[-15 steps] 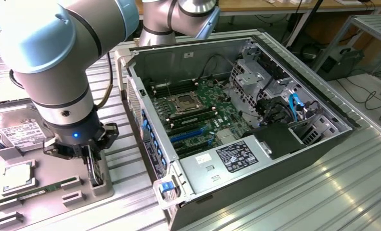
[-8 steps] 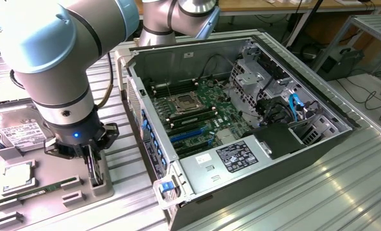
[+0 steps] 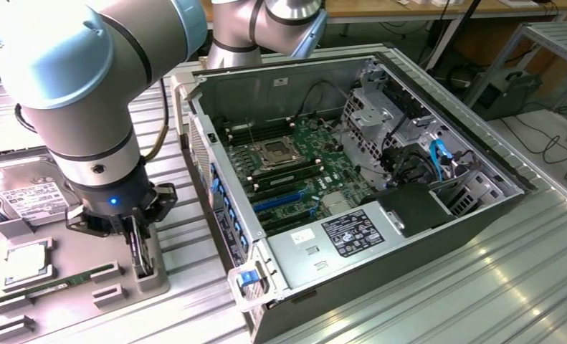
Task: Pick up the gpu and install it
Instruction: 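Pick up the gpu and move the gpu toward the slot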
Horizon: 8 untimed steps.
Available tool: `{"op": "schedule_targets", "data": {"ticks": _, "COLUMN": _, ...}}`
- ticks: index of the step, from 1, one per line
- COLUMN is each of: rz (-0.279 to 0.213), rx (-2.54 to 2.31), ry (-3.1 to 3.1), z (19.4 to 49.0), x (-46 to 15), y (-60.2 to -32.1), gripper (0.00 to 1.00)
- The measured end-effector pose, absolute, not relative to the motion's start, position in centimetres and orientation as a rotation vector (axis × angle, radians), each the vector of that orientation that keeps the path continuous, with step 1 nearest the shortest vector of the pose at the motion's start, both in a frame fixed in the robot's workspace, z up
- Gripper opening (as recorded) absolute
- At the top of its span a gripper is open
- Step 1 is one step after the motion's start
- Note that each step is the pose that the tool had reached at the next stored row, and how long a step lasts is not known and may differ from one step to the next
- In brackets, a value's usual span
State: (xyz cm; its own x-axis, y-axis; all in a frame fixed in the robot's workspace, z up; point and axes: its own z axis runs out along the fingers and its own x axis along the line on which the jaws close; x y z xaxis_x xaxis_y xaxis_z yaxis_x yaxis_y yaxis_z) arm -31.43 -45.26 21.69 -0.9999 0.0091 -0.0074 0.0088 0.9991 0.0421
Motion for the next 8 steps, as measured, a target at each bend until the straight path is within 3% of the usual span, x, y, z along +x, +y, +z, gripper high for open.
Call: {"op": "schedule_targets", "data": {"ticks": 8, "rz": 0.066, "rx": 0.014, "ry": 3.133, "z": 22.53, "x": -31.43, "y": -45.26, "gripper": 0.28}}
